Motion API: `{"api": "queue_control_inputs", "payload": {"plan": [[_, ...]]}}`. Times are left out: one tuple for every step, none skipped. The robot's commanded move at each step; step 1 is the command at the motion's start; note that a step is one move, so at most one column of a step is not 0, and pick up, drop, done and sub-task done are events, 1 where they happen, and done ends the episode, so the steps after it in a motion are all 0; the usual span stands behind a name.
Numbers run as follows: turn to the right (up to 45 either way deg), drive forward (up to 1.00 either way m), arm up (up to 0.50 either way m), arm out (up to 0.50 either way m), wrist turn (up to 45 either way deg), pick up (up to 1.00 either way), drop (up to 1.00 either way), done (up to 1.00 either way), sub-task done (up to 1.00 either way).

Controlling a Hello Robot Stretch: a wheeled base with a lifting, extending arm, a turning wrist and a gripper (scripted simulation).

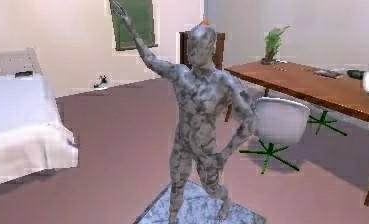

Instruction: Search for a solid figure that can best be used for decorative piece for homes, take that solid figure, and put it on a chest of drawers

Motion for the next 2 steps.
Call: {"api": "queue_control_inputs", "payload": {"plan": [[3.0,0.00,0.00,0.00,0.0,0.00,0.00,0.00,0.00],[0.0,1.00,0.00,0.00,0.0,0.00,0.00,0.00,0.00]]}}
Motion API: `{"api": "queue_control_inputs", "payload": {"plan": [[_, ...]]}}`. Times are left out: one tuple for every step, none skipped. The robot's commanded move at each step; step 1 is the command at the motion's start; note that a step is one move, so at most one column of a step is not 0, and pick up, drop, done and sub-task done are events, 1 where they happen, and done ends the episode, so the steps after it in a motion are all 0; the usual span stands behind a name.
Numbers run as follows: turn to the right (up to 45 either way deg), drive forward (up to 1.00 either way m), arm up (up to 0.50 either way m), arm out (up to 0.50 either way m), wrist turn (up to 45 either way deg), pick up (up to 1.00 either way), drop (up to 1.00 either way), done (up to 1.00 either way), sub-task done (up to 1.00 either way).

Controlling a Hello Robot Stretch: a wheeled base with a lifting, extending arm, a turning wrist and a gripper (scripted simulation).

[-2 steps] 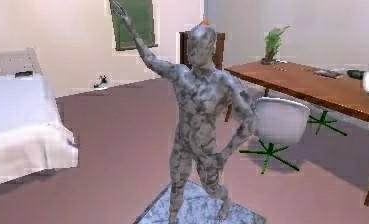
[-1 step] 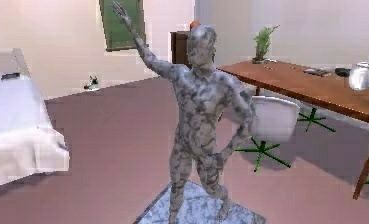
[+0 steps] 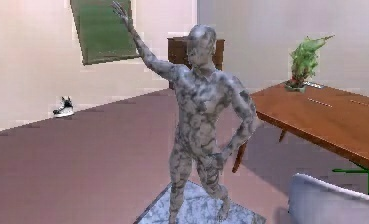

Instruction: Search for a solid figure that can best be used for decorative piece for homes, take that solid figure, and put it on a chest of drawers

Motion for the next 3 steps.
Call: {"api": "queue_control_inputs", "payload": {"plan": [[-6.0,0.00,0.00,0.00,0.0,0.00,0.00,0.00,0.00],[0.0,0.50,0.00,0.00,0.0,0.00,0.00,0.00,0.00],[3.0,0.00,0.00,0.00,0.0,0.00,0.00,0.00,0.00]]}}
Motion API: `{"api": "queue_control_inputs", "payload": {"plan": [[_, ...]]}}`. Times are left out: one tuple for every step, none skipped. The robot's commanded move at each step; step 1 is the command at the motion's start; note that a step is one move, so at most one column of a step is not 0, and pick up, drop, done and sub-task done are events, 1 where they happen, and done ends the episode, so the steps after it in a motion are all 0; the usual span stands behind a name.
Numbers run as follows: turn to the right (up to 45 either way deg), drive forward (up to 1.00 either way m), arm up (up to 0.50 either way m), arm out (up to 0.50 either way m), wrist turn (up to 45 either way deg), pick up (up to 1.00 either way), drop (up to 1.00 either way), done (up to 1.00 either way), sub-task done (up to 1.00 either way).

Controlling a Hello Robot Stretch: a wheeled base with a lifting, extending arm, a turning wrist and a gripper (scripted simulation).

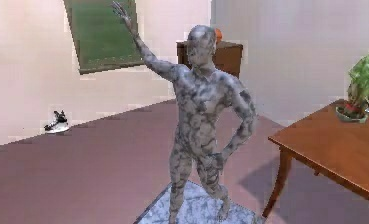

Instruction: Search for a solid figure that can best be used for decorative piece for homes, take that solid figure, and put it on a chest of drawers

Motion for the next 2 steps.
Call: {"api": "queue_control_inputs", "payload": {"plan": [[0.0,1.00,0.00,0.00,0.0,0.00,0.00,0.00,0.00],[0.0,0.40,0.00,0.00,0.0,0.00,0.00,0.00,0.00]]}}
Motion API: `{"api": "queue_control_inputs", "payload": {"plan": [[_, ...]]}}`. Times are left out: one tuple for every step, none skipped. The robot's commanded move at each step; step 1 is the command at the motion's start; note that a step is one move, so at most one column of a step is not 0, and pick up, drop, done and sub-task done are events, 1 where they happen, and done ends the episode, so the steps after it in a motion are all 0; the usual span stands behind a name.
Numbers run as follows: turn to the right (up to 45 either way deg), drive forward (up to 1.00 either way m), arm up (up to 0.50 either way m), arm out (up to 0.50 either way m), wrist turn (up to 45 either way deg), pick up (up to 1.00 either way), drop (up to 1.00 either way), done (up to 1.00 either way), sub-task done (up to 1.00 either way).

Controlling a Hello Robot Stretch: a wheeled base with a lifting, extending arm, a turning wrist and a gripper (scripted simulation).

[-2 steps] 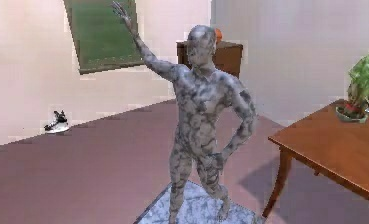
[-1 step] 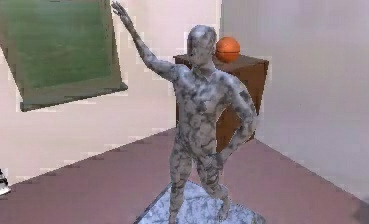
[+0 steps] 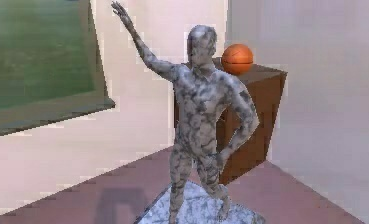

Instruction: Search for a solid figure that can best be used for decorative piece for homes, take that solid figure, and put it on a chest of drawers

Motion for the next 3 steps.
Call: {"api": "queue_control_inputs", "payload": {"plan": [[36.0,0.00,0.00,0.00,0.0,0.00,0.00,0.00,0.00],[0.0,1.00,0.00,0.00,0.0,0.00,0.00,0.00,0.00],[0.0,0.05,0.00,0.00,0.0,0.00,0.00,0.00,0.00]]}}
